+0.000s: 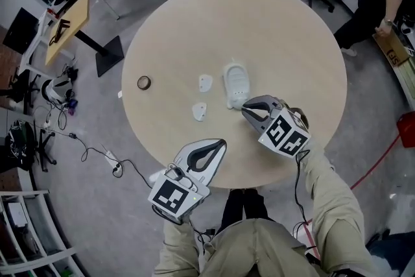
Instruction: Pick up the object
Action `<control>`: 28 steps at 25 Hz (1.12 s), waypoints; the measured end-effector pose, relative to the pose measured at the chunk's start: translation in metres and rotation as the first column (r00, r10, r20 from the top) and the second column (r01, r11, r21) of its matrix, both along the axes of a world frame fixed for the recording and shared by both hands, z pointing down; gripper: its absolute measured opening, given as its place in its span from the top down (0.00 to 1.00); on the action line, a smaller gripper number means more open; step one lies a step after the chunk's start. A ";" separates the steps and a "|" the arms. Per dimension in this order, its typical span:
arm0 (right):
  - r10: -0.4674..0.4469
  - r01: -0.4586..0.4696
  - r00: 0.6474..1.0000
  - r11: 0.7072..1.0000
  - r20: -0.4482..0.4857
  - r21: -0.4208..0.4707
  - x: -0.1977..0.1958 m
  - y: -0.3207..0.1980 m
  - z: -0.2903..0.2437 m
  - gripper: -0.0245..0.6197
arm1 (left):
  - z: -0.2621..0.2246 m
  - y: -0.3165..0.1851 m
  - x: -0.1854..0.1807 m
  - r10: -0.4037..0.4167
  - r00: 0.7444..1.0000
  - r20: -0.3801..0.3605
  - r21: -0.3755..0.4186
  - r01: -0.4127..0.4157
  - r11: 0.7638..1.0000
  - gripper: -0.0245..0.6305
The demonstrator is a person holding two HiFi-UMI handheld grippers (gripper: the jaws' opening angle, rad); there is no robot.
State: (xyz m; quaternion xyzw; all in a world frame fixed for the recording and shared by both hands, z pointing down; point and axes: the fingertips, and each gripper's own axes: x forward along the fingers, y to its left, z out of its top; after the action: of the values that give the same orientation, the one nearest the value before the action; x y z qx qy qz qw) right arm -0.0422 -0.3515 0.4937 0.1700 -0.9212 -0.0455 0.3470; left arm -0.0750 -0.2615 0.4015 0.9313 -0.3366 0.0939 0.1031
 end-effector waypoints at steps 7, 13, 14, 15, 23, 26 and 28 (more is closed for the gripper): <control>-0.040 0.060 0.968 0.996 -0.247 0.071 -0.005 -0.028 0.045 0.75 | 0.008 -0.006 -0.011 -0.031 1.000 0.003 -0.021 0.031 0.999 0.95; -0.127 0.156 0.919 0.986 -0.373 0.050 -0.013 -0.033 0.076 0.64 | 0.013 -0.012 -0.014 -0.051 0.999 0.006 -0.036 0.051 0.998 0.95; -0.141 0.174 0.909 0.984 -0.394 0.050 -0.015 -0.033 0.082 0.62 | 0.014 -0.012 -0.014 -0.054 0.999 0.006 -0.039 0.054 0.998 0.95; -0.155 0.192 0.897 0.980 -0.414 0.051 -0.017 -0.033 0.087 0.61 | 0.016 -0.012 -0.015 -0.057 0.998 0.007 -0.042 0.057 0.997 0.95; -0.152 0.242 0.857 0.962 -0.492 0.125 -0.023 -0.045 0.102 0.60 | 0.026 -0.015 -0.017 -0.074 0.997 0.003 -0.058 0.074 0.996 0.95; -0.140 0.251 0.841 0.957 -0.523 0.147 -0.022 -0.046 0.105 0.59 | 0.028 -0.014 -0.016 -0.077 0.997 0.000 -0.061 0.077 0.995 0.95; -0.128 0.266 0.813 0.949 -0.567 0.168 -0.021 -0.049 0.108 0.58 | 0.028 -0.016 -0.017 -0.078 0.997 -0.002 -0.061 0.078 0.995 0.95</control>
State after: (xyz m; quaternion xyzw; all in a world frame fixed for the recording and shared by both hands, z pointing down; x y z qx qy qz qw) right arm -0.0635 -0.4008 0.6018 0.0932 -0.7828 -0.2390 0.5670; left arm -0.0921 -0.2777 0.4293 0.9140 -0.3694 0.0980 0.1359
